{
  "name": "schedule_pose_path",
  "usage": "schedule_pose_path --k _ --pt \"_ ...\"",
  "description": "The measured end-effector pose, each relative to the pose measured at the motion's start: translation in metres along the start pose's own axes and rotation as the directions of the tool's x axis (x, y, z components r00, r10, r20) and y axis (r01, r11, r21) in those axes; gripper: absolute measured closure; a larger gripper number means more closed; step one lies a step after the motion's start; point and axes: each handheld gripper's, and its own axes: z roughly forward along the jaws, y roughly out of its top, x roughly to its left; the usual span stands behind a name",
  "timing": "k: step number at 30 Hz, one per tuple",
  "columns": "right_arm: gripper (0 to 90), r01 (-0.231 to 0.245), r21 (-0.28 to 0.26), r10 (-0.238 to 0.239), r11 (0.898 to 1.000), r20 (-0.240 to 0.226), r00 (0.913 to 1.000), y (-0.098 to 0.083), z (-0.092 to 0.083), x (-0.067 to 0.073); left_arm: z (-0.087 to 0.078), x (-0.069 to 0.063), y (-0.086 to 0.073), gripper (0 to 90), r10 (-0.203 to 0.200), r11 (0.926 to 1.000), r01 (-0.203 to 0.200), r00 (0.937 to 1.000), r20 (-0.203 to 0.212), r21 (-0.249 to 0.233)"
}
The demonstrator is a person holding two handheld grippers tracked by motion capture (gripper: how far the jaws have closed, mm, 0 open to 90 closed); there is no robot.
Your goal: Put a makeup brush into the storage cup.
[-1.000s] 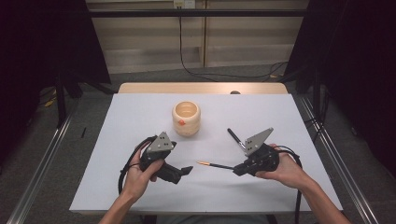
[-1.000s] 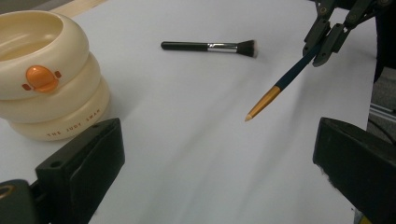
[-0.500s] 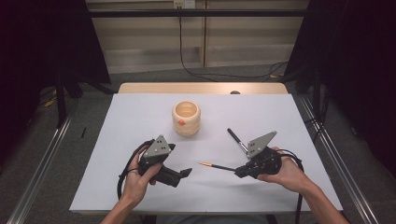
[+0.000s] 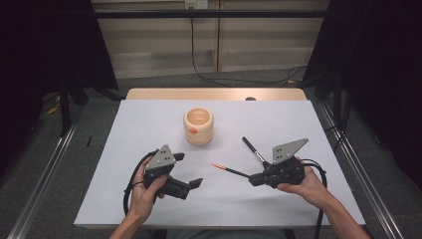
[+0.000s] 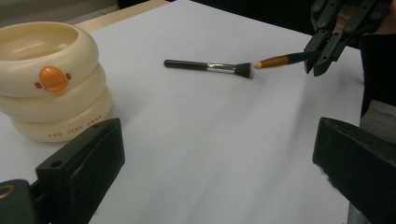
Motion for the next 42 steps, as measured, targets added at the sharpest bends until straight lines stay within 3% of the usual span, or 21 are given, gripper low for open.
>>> schedule_pose_path --k 9,11,13,15,24,31,34,42 --pt "85.3 0.01 -0.1 -0.011 0.995 -0.011 0.9999 0.0 -0.003 0.002 -0.004 0.003 -0.002 2.0 -0.016 0.9993 0.015 0.9996 -0.023 -0.036" --pt "85.3 0.011 -0.124 -0.011 0.992 -0.005 0.9999 0.001 -0.004 0.002 -0.005 0.002 -0.002 2.1 -0.031 0.9981 0.028 0.9984 -0.047 -0.055" --pt "85.3 0.013 -0.144 -0.014 0.99 -0.01 0.9998 0.001 -0.004 0.003 -0.006 0.003 -0.002 2.2 -0.058 0.9953 0.054 0.9976 -0.038 -0.08" --pt "85.3 0.007 -0.156 -0.008 0.988 -0.009 0.9999 0.002 -0.004 0.003 -0.007 0.002 -0.002 2.0 -0.046 0.9957 0.043 0.9978 -0.046 -0.082" --pt "85.3 0.034 -0.216 -0.037 0.976 -0.009 0.9993 0.005 -0.006 0.006 -0.005 -0.001 -0.002 2.1 -0.036 0.9965 0.034 0.9992 -0.015 -0.076" --pt "85.2 0.047 -0.283 -0.049 0.958 -0.002 0.9988 0.007 -0.011 0.007 -0.006 -0.002 0.0 1.9 -0.034 0.9953 0.032 0.9993 -0.014 -0.092" --pt "85.3 0.041 -0.314 -0.041 0.949 0.006 0.9991 0.007 -0.011 0.007 -0.006 -0.003 0.001 2.0 -0.028 0.9949 0.028 0.9996 0.008 -0.097" --pt "85.3 0.042 -0.309 -0.047 0.95 -0.008 0.9989 0.009 -0.005 0.008 -0.004 -0.008 0.005 1.8 -0.02 0.9932 0.022 0.9996 0.019 -0.115"
